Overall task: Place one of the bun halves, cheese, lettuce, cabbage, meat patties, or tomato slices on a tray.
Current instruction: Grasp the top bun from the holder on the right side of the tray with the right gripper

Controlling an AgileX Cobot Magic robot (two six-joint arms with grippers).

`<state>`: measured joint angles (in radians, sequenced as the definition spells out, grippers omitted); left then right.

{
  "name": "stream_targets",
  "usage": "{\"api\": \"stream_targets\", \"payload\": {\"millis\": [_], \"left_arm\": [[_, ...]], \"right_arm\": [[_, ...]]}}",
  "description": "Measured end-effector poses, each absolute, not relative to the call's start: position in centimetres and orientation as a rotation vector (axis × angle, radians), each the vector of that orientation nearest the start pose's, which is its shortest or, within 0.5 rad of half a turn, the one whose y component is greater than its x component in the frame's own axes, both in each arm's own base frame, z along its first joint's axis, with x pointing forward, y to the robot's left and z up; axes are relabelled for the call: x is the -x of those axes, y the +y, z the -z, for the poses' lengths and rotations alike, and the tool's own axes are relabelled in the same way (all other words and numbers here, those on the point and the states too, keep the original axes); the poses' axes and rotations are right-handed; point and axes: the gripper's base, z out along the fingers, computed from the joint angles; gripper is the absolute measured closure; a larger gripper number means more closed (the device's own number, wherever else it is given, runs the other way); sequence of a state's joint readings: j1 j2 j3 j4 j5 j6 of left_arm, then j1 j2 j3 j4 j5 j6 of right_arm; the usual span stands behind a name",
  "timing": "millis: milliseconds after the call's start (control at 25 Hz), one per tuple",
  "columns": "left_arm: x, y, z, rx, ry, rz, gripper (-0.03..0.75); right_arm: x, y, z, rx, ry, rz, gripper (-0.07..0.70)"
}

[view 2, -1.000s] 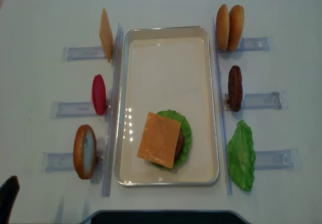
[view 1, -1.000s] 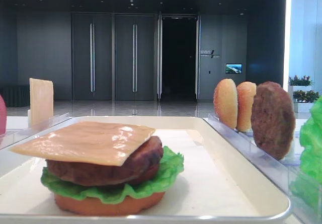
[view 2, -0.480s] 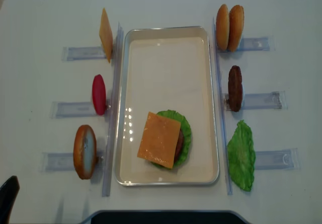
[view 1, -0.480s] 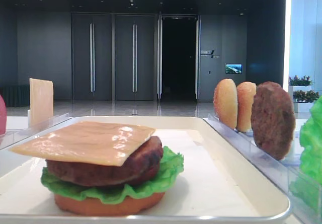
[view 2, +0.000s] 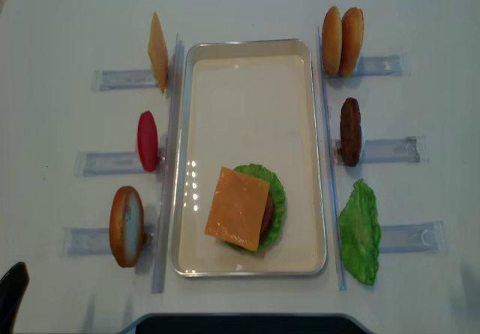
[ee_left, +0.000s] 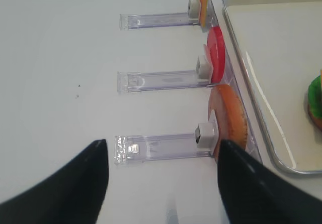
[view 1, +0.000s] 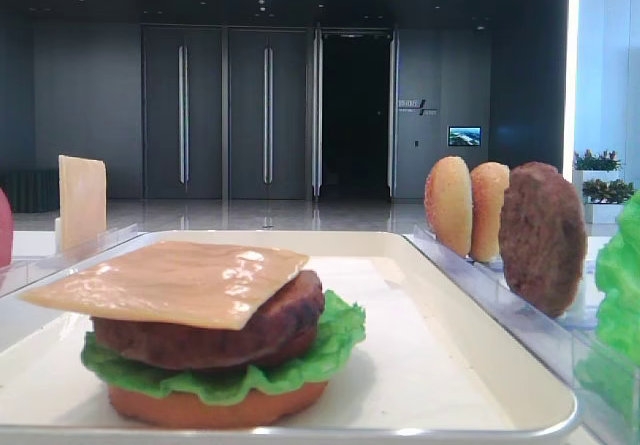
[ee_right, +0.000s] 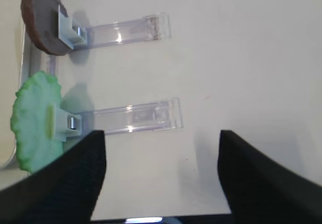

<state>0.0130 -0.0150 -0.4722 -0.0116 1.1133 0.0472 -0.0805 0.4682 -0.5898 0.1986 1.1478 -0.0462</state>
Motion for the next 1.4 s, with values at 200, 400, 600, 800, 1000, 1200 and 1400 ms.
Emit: {"api": "stream_targets", "payload": {"millis": [200,400,600,800,1000,1200,1400], "left_arm": [[0.6,-0.1,-26.5,-0.035,2.109,-0.021,0.198],[0.6,-0.1,-26.5,-0.035,2.109,-0.021,0.198],[0.6,-0.1,-26.5,-0.035,2.109,-0.021,0.198],[0.6,-0.1,-26.5,-0.035,2.109,-0.021,0.198],[0.6,-0.1,-26.5,-0.035,2.109,-0.021,0.198],[0.6,-0.1,-26.5,-0.035,2.109,-0.021,0.198],[0.6,-0.1,-26.5,-0.035,2.109,-0.021,0.198]], "right_arm": [[-10.6,1.2,-29.6,-0.055,2.631,-0.278,0.150],[-15.6,0.9,-29.6,-0.041,2.752,-0.300,0.150],[-19.5,0.8,-30.2,0.010,2.751,-0.296,0.150],[-23.0,1.2,-30.5,0.066,2.751,-0.298,0.150],[-26.4,1.6,-30.8,0.109,2.739,-0.299,0.150],[-30.0,1.6,-30.6,0.110,2.735,-0.295,0.150],[-32.8,1.6,-29.8,0.092,2.725,-0.313,0.150]]}}
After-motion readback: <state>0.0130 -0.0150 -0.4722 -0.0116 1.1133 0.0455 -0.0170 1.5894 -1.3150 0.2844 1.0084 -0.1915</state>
